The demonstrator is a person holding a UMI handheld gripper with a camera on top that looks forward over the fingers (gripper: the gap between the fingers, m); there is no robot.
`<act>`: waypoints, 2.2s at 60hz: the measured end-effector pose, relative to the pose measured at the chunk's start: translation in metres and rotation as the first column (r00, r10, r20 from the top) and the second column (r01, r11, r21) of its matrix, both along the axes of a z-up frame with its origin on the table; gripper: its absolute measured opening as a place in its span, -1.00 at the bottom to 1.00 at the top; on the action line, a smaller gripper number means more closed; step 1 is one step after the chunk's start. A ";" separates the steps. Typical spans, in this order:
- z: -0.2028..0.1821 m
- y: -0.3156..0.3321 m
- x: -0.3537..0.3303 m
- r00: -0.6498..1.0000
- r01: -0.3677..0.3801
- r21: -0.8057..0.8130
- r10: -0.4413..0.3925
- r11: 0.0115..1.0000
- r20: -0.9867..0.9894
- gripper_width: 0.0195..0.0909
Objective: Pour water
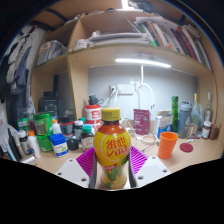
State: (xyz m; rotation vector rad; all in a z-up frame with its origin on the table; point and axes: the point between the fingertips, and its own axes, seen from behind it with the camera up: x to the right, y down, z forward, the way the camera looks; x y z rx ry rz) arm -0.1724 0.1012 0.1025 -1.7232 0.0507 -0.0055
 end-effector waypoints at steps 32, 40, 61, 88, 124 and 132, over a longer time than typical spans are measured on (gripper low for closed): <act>0.107 0.049 0.057 0.607 -0.081 0.144 0.163 0.986 -0.778 -0.26; 0.086 0.070 0.085 0.159 -0.082 0.078 0.091 0.994 -0.983 -0.26; 0.073 0.088 0.115 -0.485 -0.056 0.059 0.025 0.997 -0.874 -0.27; 0.080 0.087 0.109 -0.480 -0.081 0.091 0.041 0.993 -0.876 -0.26; 0.173 0.053 0.358 0.994 0.078 0.303 -0.051 0.950 -0.097 -0.22; 0.074 0.077 0.377 0.994 0.084 0.136 -0.073 0.987 -0.083 -0.21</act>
